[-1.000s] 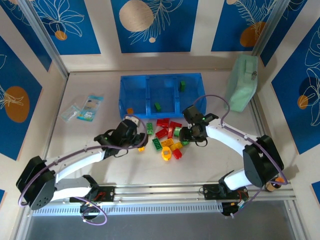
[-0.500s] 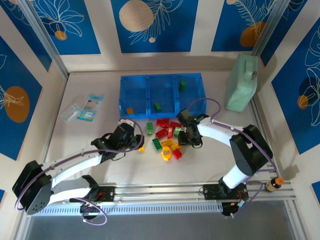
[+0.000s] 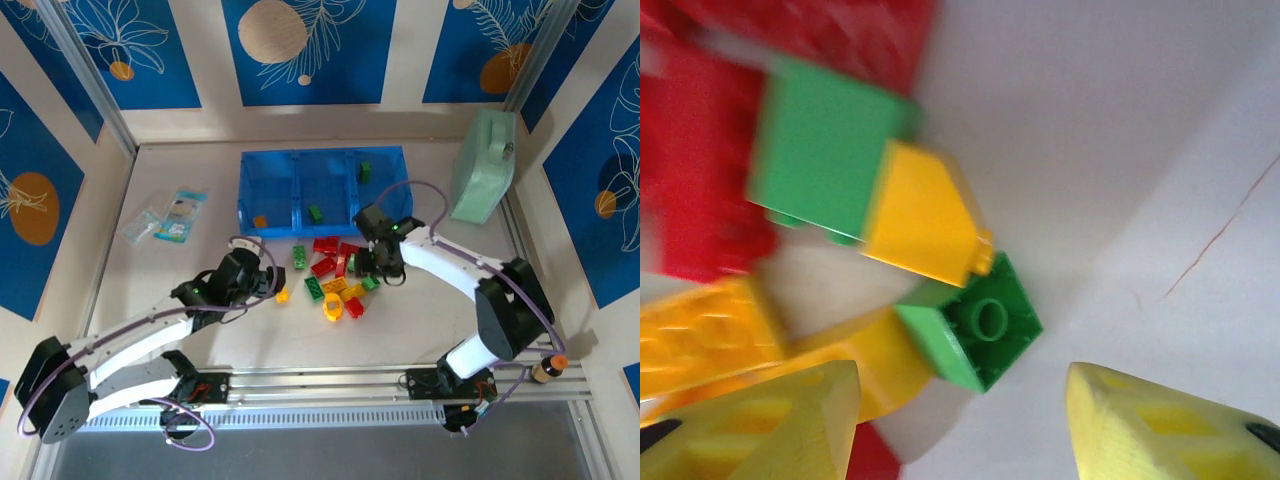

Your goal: Sort the legos into containers by color

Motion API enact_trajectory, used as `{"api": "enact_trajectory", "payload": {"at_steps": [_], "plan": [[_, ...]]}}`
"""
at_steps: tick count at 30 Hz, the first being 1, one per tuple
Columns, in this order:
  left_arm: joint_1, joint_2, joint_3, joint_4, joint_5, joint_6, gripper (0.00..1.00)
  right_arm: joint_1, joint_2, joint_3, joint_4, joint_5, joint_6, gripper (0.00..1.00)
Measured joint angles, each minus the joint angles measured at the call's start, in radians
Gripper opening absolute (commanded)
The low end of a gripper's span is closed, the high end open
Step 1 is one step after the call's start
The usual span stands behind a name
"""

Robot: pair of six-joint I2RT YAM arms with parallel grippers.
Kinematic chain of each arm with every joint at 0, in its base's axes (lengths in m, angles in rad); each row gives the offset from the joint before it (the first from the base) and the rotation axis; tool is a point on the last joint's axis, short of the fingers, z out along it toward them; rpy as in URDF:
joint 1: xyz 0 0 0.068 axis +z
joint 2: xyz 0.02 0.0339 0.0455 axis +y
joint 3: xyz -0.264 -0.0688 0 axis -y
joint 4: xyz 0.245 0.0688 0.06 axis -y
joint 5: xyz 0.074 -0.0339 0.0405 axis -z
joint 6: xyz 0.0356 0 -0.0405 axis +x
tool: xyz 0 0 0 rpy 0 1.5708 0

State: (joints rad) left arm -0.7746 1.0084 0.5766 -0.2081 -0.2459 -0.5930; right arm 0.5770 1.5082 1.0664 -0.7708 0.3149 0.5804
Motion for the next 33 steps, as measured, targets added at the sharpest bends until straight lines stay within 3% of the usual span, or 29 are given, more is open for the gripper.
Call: {"api": "enact_trajectory", "payload": {"at_steps": [5,11,19,33], "plan": [[0.0,-0.035,0.006,-0.011,-0.004,0.017,0.7,-0.162,0.032,0.342,0.007,-0.027,-0.072,0.57],[0.0,-0.113,0.012,-0.079,-0.01,0.026,0.7,-0.293,0.379,0.76,0.02,-0.056,-0.152,0.52],[0.0,-0.292,0.002,-0.157,-0.025,0.025,0.7,-0.317,0.796,1.085,-0.06,-0.057,-0.211,0.49],[0.0,-0.384,-0.034,-0.289,-0.065,0.022,0.7,-0.323,1.013,1.434,-0.119,-0.056,-0.264,0.48]]}}
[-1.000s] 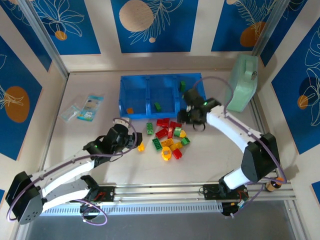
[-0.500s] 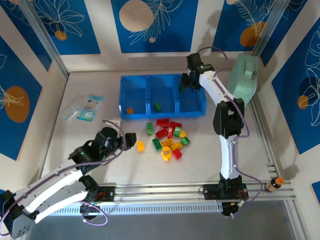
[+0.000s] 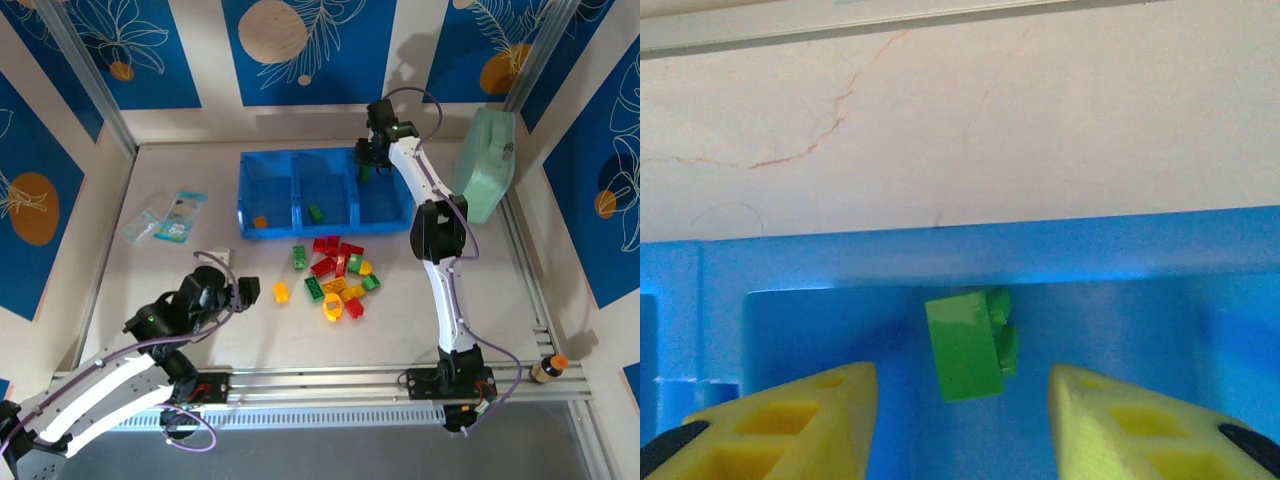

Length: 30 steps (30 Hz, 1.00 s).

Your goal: Sort the legos into containers by color

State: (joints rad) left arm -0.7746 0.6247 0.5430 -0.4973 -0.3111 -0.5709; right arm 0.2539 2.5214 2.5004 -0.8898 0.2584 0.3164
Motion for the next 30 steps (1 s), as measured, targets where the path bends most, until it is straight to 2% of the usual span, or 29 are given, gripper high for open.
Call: {"api": "enact_trajectory", "payload": {"at_steps": [11,21,26,30], "plan": [[0.0,-0.001,0.0,-0.021,-0.005,0.0,0.7,-0.001,0.062,-0.008,0.011,-0.001,-0.003,0.47],[0.0,-0.028,0.0,-0.046,-0.014,0.0,0.7,0.0,0.069,-0.008,0.042,-0.006,-0.026,0.23],[0.0,-0.028,0.001,-0.05,-0.016,0.0,0.69,0.008,0.062,-0.022,0.046,0.019,-0.033,0.18],[0.0,-0.034,0.002,-0.061,-0.016,0.0,0.7,0.033,-0.05,-0.206,0.075,0.101,-0.027,0.18]]}}
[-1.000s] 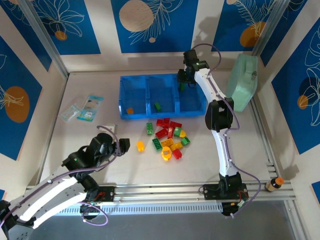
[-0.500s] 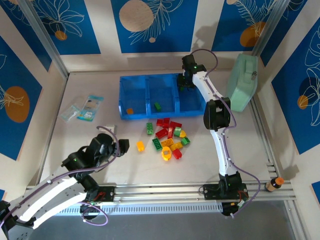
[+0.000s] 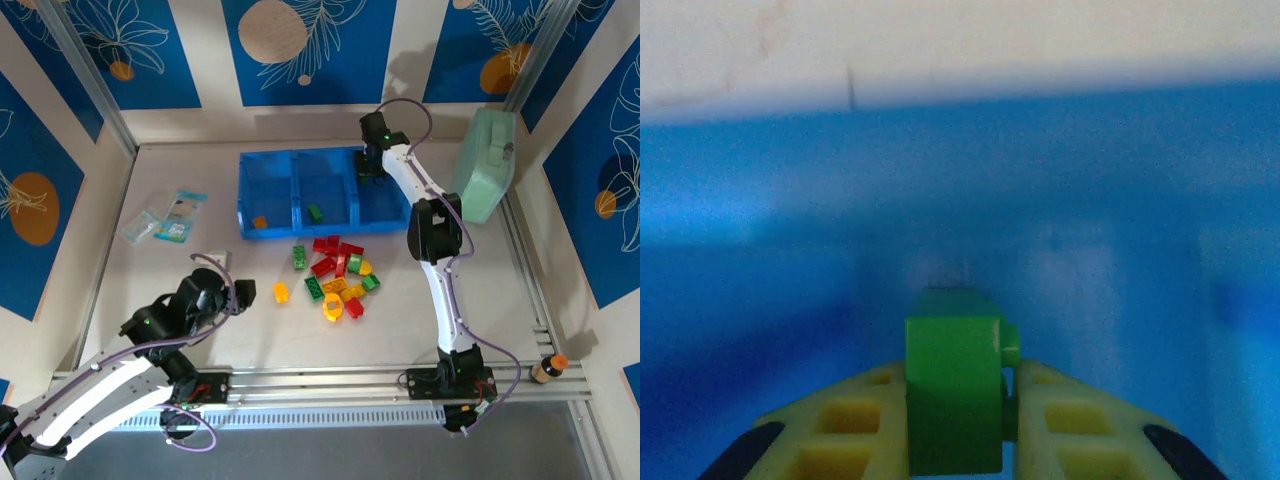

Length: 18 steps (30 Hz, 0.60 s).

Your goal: Sort the legos into containers by color

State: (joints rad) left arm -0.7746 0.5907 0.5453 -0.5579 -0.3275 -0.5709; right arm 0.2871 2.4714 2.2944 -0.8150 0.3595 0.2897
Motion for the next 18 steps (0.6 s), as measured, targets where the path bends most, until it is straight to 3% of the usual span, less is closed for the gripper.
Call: {"api": "enact_trajectory", "payload": {"at_steps": [5,10,18], "plan": [[0.0,-0.007,0.0,-0.005,-0.008,0.0,0.7,0.074,-0.277,-0.336,0.066,0.114,0.002,0.18],[0.0,0.015,0.0,-0.003,-0.007,0.0,0.69,0.191,-0.485,-0.434,0.137,0.204,-0.002,0.18],[0.0,0.042,0.0,0.003,-0.006,0.0,0.7,0.32,-0.521,-0.495,0.2,0.242,-0.002,0.19]]}}
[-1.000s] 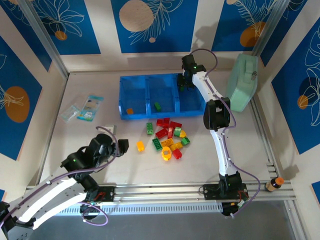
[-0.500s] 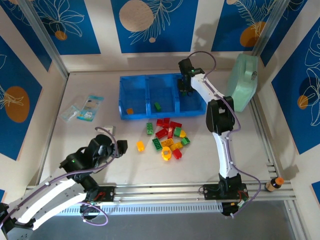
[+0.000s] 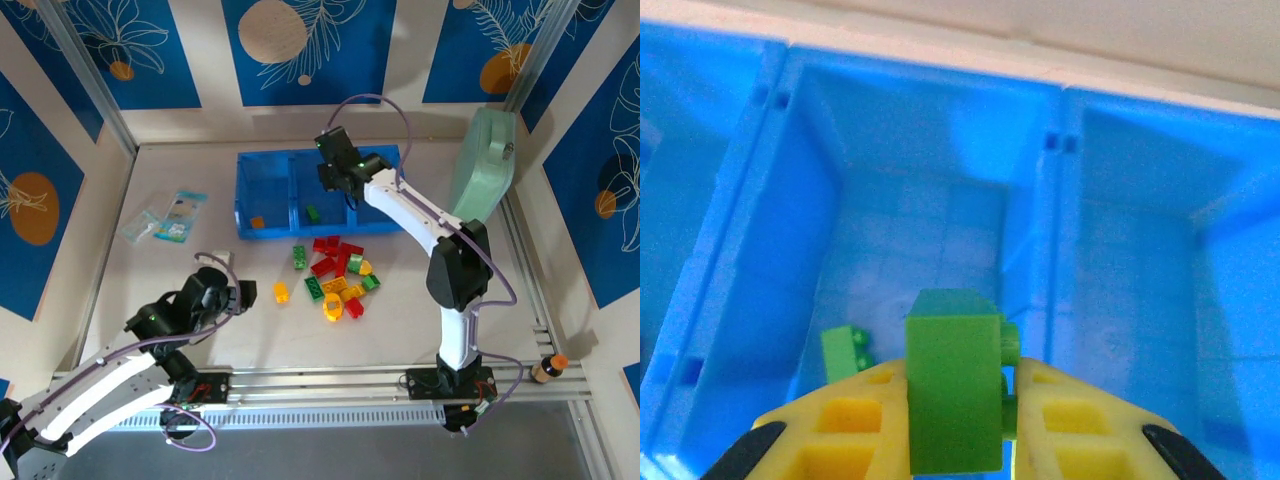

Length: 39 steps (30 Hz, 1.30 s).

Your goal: Sort the legos into containers by color

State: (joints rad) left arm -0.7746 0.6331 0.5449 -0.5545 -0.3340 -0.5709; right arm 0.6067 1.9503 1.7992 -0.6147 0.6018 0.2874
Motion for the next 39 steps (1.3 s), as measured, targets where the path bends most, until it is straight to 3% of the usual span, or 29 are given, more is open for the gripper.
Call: {"api": "enact_trajectory", "payload": {"at_steps": [7,8,12,15,23,29,35,39], "plan": [[0.0,-0.024,0.0,-0.001,0.001,-0.001,0.7,0.003,0.074,-0.003,-0.006,-0.087,0.013,0.25],[0.0,-0.024,-0.001,0.0,0.004,-0.004,0.7,0.004,0.082,-0.003,-0.008,-0.102,0.016,0.28],[0.0,-0.014,-0.011,0.004,0.028,-0.008,0.72,0.005,0.087,-0.003,-0.018,-0.14,0.024,0.59],[0.0,0.04,-0.014,0.027,0.057,-0.012,0.73,0.009,0.085,-0.005,-0.023,-0.159,0.026,0.65],[0.0,0.207,-0.014,0.114,0.125,-0.034,0.73,0.035,-0.108,-0.159,-0.026,-0.217,0.035,0.62],[0.0,0.264,-0.014,0.2,0.162,-0.052,0.73,0.073,-0.29,-0.383,-0.006,-0.275,0.102,0.52],[0.0,0.342,-0.014,0.234,0.181,-0.06,0.73,0.105,-0.298,-0.589,-0.008,-0.315,0.222,0.5],[0.0,0.342,-0.014,0.248,0.185,-0.061,0.72,0.134,-0.282,-0.628,-0.023,-0.311,0.295,0.5]]}}
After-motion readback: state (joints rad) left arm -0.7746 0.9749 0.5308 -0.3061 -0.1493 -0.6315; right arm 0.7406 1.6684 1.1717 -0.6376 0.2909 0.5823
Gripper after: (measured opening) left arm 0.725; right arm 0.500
